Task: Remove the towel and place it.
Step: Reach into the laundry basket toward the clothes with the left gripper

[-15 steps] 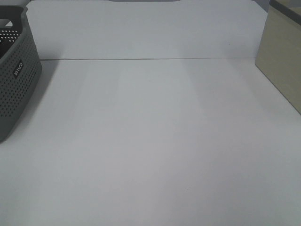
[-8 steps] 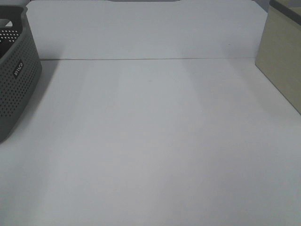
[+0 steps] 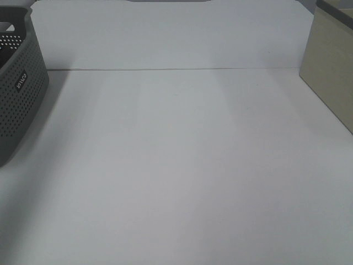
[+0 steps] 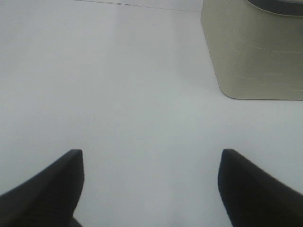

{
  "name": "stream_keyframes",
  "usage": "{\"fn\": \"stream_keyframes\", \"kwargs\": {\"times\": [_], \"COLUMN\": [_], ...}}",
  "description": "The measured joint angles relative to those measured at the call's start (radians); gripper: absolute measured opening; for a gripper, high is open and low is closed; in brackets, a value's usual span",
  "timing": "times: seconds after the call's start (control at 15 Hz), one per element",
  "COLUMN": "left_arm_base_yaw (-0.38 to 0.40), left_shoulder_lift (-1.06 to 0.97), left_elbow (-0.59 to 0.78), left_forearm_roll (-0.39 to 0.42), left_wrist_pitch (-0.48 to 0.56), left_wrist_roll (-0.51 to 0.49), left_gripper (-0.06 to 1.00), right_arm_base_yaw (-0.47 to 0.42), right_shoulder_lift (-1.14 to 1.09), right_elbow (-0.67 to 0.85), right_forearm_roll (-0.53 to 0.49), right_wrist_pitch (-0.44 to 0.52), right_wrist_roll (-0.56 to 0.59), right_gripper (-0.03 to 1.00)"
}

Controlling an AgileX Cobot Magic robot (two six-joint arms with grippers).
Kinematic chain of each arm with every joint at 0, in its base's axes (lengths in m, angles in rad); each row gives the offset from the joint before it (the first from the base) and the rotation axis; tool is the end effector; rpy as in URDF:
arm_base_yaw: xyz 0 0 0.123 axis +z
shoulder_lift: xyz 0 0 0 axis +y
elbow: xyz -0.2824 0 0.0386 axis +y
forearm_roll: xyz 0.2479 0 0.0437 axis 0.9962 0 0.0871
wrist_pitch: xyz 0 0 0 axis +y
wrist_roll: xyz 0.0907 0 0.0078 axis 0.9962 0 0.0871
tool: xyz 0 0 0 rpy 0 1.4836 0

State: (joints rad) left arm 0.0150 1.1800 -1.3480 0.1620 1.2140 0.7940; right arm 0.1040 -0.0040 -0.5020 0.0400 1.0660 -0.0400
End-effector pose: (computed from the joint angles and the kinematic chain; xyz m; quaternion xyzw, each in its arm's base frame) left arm 0.2169 0.0170 0.4098 0.3647 0.8777 0.1925 0.2442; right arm -0.0062 0.0026 0.2773 -0.0622 0.8506 0.0367 0.5208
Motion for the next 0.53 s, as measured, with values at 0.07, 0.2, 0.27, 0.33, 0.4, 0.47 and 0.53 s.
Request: {"fn": "stream_keyframes", "kwargs": {"times": [0.07,0.2,0.27,0.33,0.4,0.47,0.53], "left_arm_base_yaw": [0.0,0.0,0.0,0.0,0.003,0.013,0.055], "left_shoulder_lift": [0.092,0.251,0.283,0.358,0.421,0.489,0.607], "left_elbow": [-0.05,-0.155,-0.176,-0.224,-0.267,-0.302,-0.368], "left_forearm_roll": [0.032,0.13,0.153,0.199,0.231,0.237,0.244], "left_wrist_pitch": [-0.001,-0.001,-0.001,-0.001,-0.002,-0.003,-0.003], "left_wrist_roll": [0.021,0.046,0.048,0.052,0.062,0.074,0.087], "left_gripper": [0.99,0.99,0.99,0.99,0.99,0.99,0.99], "right_arm_base_yaw": [0.0,0.0,0.0,0.0,0.0,0.0,0.0], "right_shoulder_lift": [0.0,0.0,0.0,0.0,0.0,0.0,0.0], "right_elbow": [0.0,0.0,0.0,0.0,0.0,0.0,0.0], "right_forearm_roll": [0.0,0.0,0.0,0.0,0.0,0.0,0.0], "right_wrist_pitch": [0.0,0.0,0.0,0.0,0.0,0.0,0.0], "right_wrist_roll": [0.0,0.0,0.0,0.0,0.0,0.0,0.0], "right_gripper": [0.75,0.75,0.75,0.75,0.75,0.75,0.75]}}
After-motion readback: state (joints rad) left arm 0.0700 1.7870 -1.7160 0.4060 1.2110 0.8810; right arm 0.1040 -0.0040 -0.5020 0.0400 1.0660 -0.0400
